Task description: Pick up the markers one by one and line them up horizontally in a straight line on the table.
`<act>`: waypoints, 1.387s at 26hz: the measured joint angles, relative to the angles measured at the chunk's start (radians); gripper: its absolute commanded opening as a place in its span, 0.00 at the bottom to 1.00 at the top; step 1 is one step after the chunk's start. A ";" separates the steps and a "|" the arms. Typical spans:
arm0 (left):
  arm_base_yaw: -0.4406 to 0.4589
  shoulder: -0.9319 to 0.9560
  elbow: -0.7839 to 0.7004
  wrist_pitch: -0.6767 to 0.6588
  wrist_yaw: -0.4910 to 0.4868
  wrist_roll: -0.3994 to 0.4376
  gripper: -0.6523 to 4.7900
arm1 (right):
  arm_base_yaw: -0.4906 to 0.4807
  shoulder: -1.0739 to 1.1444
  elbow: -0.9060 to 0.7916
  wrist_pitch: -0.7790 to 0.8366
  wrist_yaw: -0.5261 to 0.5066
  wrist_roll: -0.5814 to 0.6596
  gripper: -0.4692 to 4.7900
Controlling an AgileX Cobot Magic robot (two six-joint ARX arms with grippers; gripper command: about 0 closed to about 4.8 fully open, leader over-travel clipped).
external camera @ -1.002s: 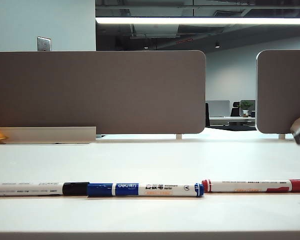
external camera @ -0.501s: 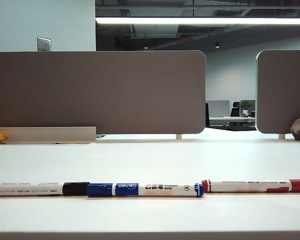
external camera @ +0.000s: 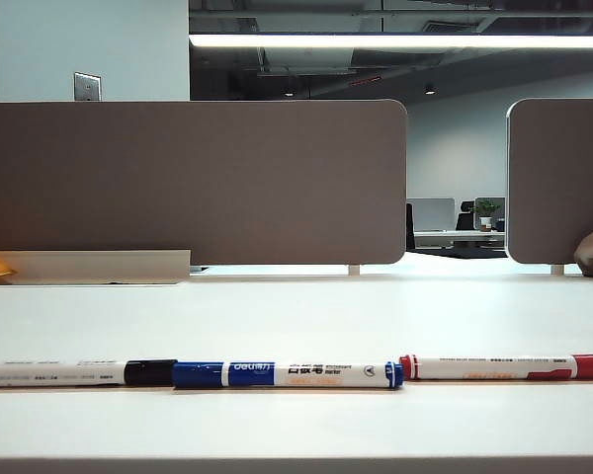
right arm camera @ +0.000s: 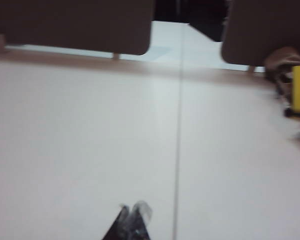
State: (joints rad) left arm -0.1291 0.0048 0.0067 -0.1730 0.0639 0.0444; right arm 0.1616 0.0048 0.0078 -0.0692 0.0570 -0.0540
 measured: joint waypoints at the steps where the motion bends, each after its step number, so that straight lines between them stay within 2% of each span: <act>1: 0.013 0.000 0.000 0.000 0.000 0.000 0.11 | -0.016 -0.005 0.000 0.000 0.000 0.000 0.09; 8: 0.143 0.000 0.000 0.000 -0.001 0.000 0.11 | -0.109 -0.004 0.000 0.001 0.000 0.000 0.09; 21: 0.139 0.000 0.000 0.000 0.003 0.000 0.11 | -0.127 -0.004 0.000 0.000 0.000 0.000 0.09; 24: 0.139 0.000 0.000 0.000 0.003 0.000 0.11 | -0.164 -0.004 0.000 0.000 -0.005 0.000 0.09; 36: 0.139 0.000 0.000 0.000 0.003 0.000 0.11 | -0.165 -0.004 0.000 0.000 -0.005 0.000 0.09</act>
State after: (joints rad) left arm 0.0101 0.0048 0.0067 -0.1730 0.0673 0.0444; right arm -0.0036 0.0006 0.0078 -0.0692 0.0517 -0.0536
